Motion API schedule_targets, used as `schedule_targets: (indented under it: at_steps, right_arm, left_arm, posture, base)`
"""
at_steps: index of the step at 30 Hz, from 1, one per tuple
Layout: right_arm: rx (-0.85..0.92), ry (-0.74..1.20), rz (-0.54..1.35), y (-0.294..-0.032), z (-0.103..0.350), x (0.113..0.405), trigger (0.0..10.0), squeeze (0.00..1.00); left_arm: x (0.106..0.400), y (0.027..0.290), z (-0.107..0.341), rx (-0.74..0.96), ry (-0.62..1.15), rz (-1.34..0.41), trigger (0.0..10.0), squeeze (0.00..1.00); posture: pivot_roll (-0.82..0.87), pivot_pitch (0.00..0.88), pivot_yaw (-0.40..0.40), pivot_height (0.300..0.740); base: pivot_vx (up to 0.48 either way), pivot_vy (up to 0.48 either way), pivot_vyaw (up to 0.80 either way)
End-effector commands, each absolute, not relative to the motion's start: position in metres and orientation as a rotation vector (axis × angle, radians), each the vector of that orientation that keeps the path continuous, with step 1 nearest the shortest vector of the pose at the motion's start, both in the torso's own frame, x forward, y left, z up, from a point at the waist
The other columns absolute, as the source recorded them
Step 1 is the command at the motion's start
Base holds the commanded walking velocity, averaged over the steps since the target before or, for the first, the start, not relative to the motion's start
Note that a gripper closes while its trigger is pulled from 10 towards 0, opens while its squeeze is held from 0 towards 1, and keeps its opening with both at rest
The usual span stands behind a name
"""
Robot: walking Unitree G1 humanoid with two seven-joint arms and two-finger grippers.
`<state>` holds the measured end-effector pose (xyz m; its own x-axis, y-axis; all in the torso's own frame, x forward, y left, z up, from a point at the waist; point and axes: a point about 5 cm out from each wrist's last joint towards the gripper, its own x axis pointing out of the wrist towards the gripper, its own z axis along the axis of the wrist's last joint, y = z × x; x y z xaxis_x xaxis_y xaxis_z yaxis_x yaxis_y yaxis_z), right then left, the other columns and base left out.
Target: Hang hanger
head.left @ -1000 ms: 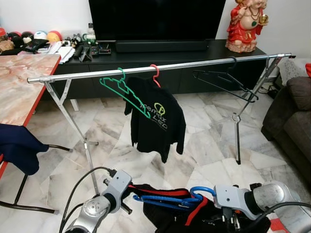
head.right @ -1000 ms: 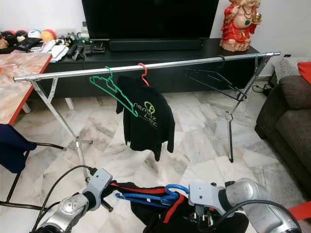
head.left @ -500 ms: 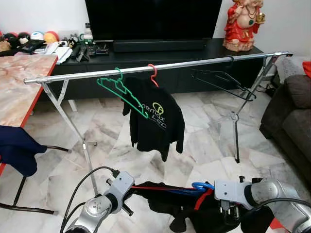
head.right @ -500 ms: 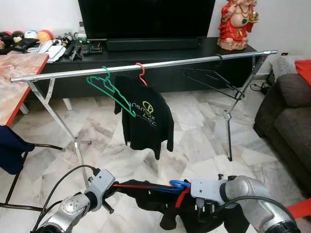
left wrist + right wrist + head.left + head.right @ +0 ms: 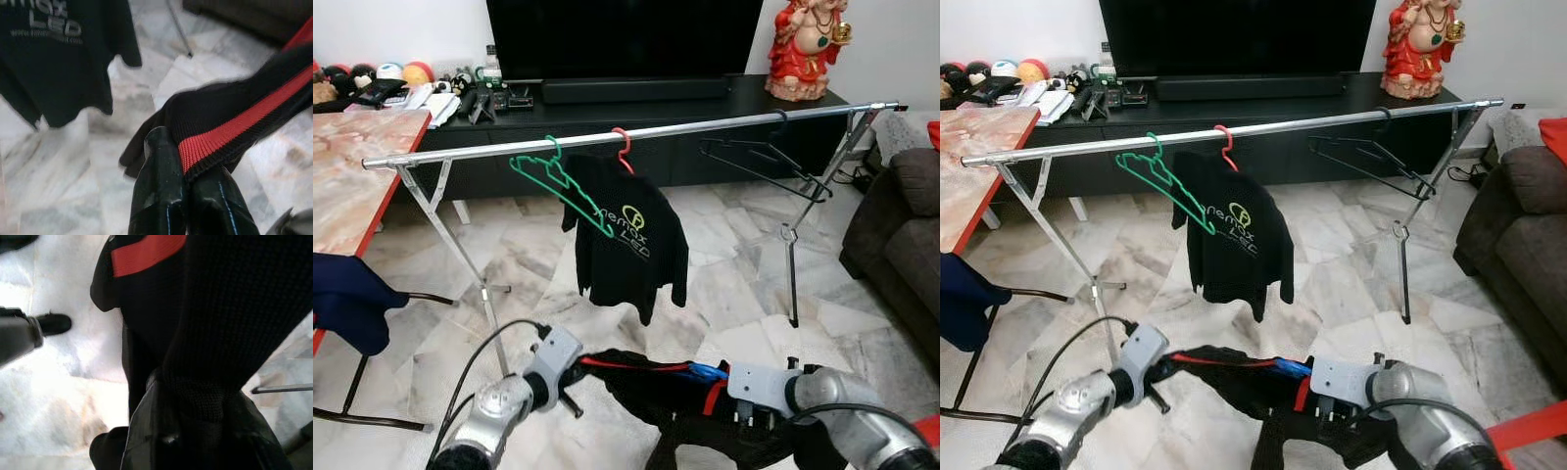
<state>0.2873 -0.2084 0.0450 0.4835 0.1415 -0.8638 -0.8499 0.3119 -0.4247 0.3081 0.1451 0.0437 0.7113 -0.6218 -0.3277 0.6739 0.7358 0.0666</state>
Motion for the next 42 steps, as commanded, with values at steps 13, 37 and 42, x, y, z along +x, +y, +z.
schedule_targets:
  at_steps: [13, 37, 42]
  right_arm:
    - [-0.711, 0.709, 0.585, -0.182, 0.047, 0.306, 0.0, 0.00]
    - [-0.560, 0.565, 0.778, -0.150, 0.059, 0.310, 0.0, 0.00]
    - [-0.592, 0.531, 0.863, -0.155, 0.060, 0.307, 0.0, 0.00]
  left_arm:
    - [0.282, 0.138, 0.066, 0.099, 0.321, -1.091, 0.0, 0.00]
    - [0.272, 0.146, 0.091, 0.204, 0.386, -1.182, 10.0, 1.00]
    - [0.276, 0.146, 0.096, 0.211, 0.361, -1.156, 10.0, 1.00]
  posture:
    - [-0.04, 0.050, 0.018, 0.740]
    - [-0.03, 0.046, 0.010, 0.740]
    - [-0.04, 0.050, 0.008, 0.740]
  base:
    - [0.000, 0.000, 0.00]
    - [0.000, 0.000, 0.00]
    - [0.000, 0.000, 0.00]
